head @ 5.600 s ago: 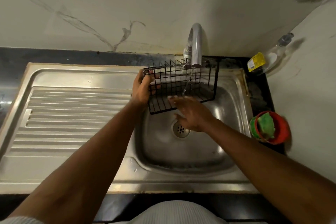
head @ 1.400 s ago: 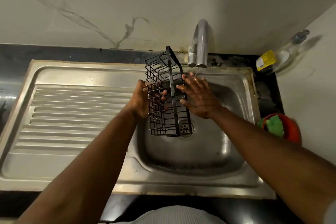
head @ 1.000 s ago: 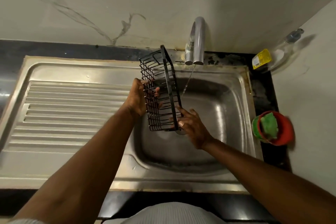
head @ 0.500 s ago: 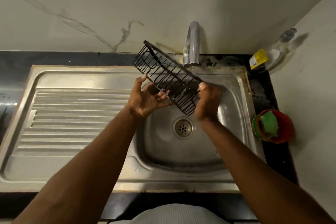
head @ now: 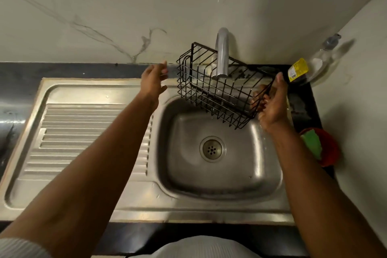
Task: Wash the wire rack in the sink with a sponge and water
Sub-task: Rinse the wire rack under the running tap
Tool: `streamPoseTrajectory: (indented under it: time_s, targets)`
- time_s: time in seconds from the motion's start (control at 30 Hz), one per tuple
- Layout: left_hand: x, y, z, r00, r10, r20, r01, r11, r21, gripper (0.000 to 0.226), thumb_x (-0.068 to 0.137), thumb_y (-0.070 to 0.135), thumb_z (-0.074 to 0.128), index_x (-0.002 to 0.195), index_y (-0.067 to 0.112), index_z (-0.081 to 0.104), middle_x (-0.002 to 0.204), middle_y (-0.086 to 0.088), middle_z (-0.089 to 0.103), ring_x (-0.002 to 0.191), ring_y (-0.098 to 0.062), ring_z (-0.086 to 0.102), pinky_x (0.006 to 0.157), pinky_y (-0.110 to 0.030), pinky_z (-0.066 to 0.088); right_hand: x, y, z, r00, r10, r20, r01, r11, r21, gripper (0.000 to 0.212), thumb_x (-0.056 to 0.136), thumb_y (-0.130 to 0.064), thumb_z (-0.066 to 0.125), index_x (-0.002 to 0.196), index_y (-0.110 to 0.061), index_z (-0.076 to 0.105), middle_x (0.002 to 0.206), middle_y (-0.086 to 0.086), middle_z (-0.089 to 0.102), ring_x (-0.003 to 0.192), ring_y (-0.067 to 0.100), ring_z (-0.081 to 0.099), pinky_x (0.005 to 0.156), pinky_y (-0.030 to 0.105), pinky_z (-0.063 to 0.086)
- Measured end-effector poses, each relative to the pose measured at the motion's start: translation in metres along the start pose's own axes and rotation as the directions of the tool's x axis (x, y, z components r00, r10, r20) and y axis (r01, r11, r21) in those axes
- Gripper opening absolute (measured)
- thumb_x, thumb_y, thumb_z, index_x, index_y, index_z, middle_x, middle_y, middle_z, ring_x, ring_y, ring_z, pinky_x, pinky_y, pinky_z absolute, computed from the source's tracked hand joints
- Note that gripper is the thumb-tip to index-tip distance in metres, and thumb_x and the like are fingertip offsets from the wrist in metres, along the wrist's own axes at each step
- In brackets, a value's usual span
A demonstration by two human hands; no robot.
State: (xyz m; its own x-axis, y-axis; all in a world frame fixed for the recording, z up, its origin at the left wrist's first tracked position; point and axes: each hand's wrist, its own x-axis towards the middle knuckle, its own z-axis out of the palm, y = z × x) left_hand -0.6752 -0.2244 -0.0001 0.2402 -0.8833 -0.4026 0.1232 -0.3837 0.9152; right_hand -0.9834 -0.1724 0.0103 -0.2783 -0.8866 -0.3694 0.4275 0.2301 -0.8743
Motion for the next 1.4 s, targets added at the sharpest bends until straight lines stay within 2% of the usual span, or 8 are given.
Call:
streamPoseTrajectory:
  time_s: [0.27, 0.4, 0.57, 0.73, 0.9, 1.07, 1.27, 1.4]
  targets:
    - [-0.009, -0.003, 0.028, 0.946, -0.168, 0.275, 0.145, 0.984, 0.103, 0.059, 0.101, 0.061, 0.052, 0.141, 0.018, 0.060, 0.137, -0.003, 0.068, 0.129, -0.023, 0.061, 0.104, -0.046, 0.046, 0.010, 0.004, -0.017, 0.995, 0.046, 0.088, -0.035, 0.992, -0.124, 0.045, 0.099, -0.054, 0.052, 0.062, -0.030, 0.054, 0.056, -0.008, 0.034, 0.051, 0.012, 0.027, 0.048, 0.028, 0.021]
    - [-0.014, -0.013, 0.027, 0.943, -0.156, 0.295, 0.093, 0.972, 0.217, 0.042, 0.099, 0.061, 0.058, 0.097, 0.020, 0.066, 0.093, -0.003, 0.074, 0.102, -0.024, 0.071, 0.103, -0.045, 0.045, 0.030, 0.029, -0.028, 0.988, 0.155, 0.010, -0.154, 0.985, -0.075, 0.041, 0.089, -0.060, 0.063, 0.070, -0.029, 0.045, 0.056, -0.008, 0.032, 0.046, 0.009, 0.027, 0.041, 0.022, 0.023]
    - [-0.033, -0.016, 0.034, 0.988, -0.100, 0.120, 0.084, 0.987, 0.136, 0.034, 0.105, 0.042, 0.058, 0.081, 0.019, 0.061, 0.056, 0.011, 0.060, 0.051, -0.004, 0.057, 0.058, -0.022, 0.049, 0.049, 0.035, -0.023, 0.961, 0.275, 0.038, -0.255, 0.926, -0.277, 0.033, 0.094, -0.045, 0.063, 0.069, -0.024, 0.062, 0.066, -0.002, 0.058, 0.061, 0.015, 0.054, 0.059, 0.028, 0.043]
    - [-0.035, -0.026, 0.039, 0.991, -0.114, -0.075, 0.116, 0.993, 0.024, 0.040, 0.106, 0.054, 0.050, 0.098, 0.016, 0.061, 0.083, 0.001, 0.063, 0.071, -0.010, 0.059, 0.055, -0.018, 0.050, 0.056, 0.039, 0.002, 0.950, 0.274, 0.148, -0.118, 0.757, -0.642, 0.031, 0.096, -0.040, 0.060, 0.120, -0.021, 0.064, 0.109, 0.001, 0.069, 0.107, 0.020, 0.064, 0.083, 0.030, 0.048]
    - [-0.029, -0.025, 0.039, 0.990, -0.111, -0.081, 0.117, 0.991, 0.070, 0.074, 0.099, 0.076, 0.037, 0.124, 0.011, 0.064, 0.104, -0.006, 0.068, 0.095, -0.020, 0.063, 0.079, -0.030, 0.052, 0.028, 0.054, 0.028, 0.966, 0.212, 0.146, 0.119, 0.136, -0.984, 0.071, 0.103, -0.069, 0.018, 0.153, -0.022, 0.037, 0.143, 0.007, 0.048, 0.130, 0.028, 0.047, 0.105, 0.045, 0.038]
    - [-0.046, -0.030, 0.052, 0.999, -0.040, 0.002, 0.039, 0.982, 0.184, 0.088, 0.092, 0.088, 0.020, 0.099, 0.017, 0.071, 0.089, -0.002, 0.071, 0.088, -0.019, 0.068, 0.083, -0.040, 0.056, -0.012, 0.089, 0.080, 0.928, 0.208, 0.308, 0.288, 0.121, -0.950, 0.074, 0.105, -0.063, 0.009, 0.164, -0.019, 0.011, 0.172, 0.009, 0.009, 0.159, 0.031, 0.003, 0.125, 0.061, -0.002]
    - [-0.052, -0.040, 0.063, 0.983, -0.165, -0.082, 0.152, 0.978, -0.143, 0.078, 0.101, 0.076, 0.030, 0.103, 0.012, 0.075, 0.084, -0.001, 0.080, 0.086, -0.012, 0.076, 0.088, -0.034, 0.057, -0.037, 0.076, 0.096, 0.669, 0.119, 0.734, 0.734, 0.051, -0.677, 0.069, 0.108, -0.057, 0.017, 0.165, -0.020, 0.010, 0.173, 0.004, 0.006, 0.160, 0.017, 0.001, 0.129, 0.044, 0.001]
    - [-0.047, -0.032, 0.050, 0.991, -0.116, -0.071, 0.109, 0.989, -0.101, 0.081, 0.101, 0.075, 0.033, 0.118, 0.005, 0.069, 0.107, -0.019, 0.071, 0.107, -0.024, 0.068, 0.104, -0.046, 0.052, 0.004, 0.065, 0.039, 0.798, 0.135, 0.587, 0.589, 0.031, -0.807, 0.068, 0.105, -0.064, 0.011, 0.165, -0.032, 0.005, 0.173, -0.006, 0.003, 0.159, 0.015, 0.001, 0.128, 0.052, 0.003]
